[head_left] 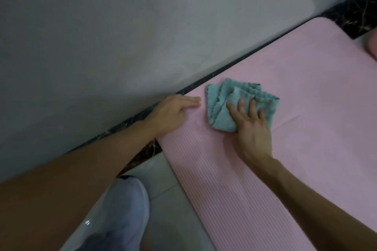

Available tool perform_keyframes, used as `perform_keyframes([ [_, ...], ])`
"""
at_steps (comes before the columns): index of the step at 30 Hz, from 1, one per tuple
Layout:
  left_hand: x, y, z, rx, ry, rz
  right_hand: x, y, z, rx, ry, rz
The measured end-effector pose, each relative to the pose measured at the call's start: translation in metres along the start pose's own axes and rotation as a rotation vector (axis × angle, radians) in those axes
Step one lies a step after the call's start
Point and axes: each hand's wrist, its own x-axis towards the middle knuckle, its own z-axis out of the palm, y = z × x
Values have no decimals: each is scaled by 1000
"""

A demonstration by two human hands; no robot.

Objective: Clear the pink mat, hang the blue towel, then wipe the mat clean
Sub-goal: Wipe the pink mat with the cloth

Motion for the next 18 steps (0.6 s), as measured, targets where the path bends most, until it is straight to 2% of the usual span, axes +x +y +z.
perform_keyframes([
  [5,10,6,-17,36,-149,21,-39,-47,28,5,74,-209],
  [9,13,0,-17,37,-182,-36,-66,-74,47,-26,-16,-476],
  [13,14,3,-15,110,-235,-27,-80,-80,55,-67,-80,-665],
  [18,15,6,-14,279,-253,95,-71,-60,47,13,-193,-817],
])
